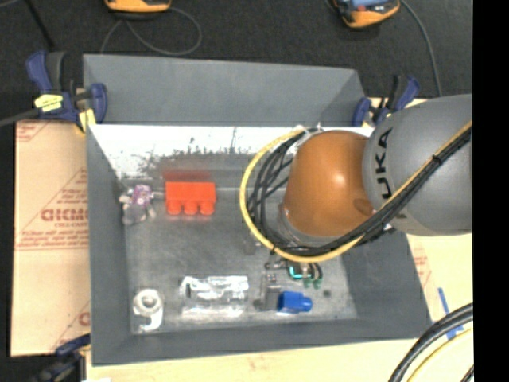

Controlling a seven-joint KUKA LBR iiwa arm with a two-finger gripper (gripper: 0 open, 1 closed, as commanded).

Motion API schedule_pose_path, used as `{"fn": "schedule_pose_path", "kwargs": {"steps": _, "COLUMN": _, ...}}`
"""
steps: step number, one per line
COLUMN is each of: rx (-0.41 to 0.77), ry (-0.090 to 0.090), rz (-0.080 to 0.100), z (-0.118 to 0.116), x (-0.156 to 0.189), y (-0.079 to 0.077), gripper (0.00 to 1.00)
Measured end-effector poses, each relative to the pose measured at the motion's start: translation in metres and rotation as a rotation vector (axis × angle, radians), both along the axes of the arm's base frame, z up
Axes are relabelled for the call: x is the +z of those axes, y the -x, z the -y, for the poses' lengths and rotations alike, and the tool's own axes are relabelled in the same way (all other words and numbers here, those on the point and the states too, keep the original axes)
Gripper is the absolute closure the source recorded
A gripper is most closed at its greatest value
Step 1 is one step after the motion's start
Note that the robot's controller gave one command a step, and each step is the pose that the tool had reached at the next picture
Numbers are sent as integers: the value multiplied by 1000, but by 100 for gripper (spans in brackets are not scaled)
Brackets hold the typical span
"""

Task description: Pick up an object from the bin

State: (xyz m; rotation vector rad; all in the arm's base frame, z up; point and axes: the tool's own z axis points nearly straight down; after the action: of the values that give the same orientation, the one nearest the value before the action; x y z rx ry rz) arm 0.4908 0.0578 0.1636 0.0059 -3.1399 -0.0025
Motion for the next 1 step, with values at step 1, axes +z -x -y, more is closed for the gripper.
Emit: {"fn": "schedule_pose_path", "kwargs": {"steps": 1, "rx": 47, "ry": 6, "rz": -11, "z": -43, "x": -92, "y": -7, "gripper": 0}}
